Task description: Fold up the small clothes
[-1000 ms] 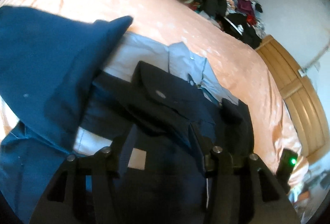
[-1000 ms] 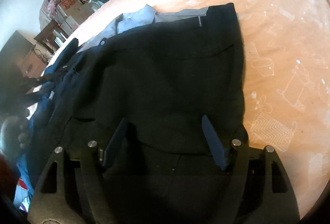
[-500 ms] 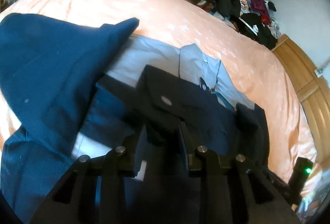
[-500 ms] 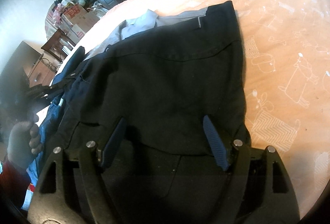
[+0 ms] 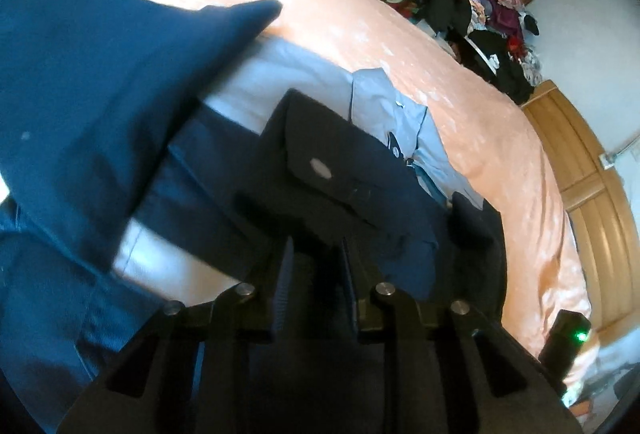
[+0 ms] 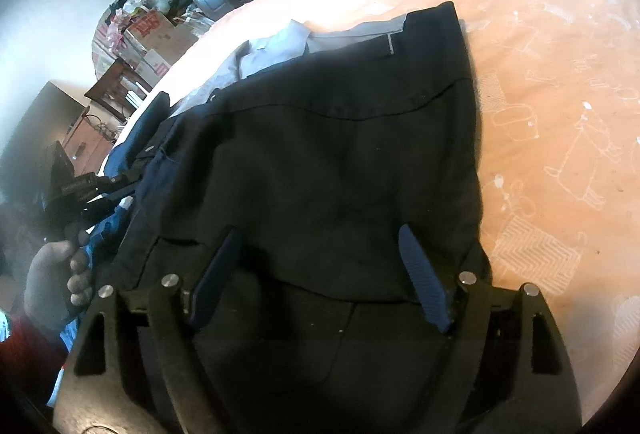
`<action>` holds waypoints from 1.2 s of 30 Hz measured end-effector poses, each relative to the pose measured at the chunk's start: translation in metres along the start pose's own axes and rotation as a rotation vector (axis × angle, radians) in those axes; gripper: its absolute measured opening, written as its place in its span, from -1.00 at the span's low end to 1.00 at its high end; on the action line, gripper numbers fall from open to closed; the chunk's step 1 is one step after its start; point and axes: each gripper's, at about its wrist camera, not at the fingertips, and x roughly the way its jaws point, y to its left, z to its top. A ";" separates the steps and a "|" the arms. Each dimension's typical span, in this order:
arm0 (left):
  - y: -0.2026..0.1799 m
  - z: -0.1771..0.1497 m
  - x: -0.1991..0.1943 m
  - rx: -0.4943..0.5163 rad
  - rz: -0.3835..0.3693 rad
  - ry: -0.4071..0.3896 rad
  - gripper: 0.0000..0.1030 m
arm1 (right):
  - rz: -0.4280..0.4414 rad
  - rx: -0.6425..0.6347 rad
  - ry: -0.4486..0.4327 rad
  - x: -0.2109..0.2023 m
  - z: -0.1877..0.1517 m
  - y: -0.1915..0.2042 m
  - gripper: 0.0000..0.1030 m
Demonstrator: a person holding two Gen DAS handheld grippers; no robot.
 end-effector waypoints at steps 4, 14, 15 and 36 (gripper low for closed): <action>-0.002 0.004 0.003 -0.013 -0.003 0.001 -0.50 | 0.000 -0.001 -0.001 0.000 0.000 0.000 0.59; 0.008 0.010 0.008 -0.044 0.011 -0.001 -0.14 | 0.011 -0.003 -0.002 0.000 0.000 0.002 0.66; 0.008 0.013 0.009 -0.046 0.012 -0.004 -0.14 | 0.013 -0.003 -0.002 0.000 0.001 0.002 0.66; 0.056 0.048 0.013 -0.024 0.058 -0.048 -0.83 | -0.065 -0.049 0.007 -0.007 0.004 0.020 0.66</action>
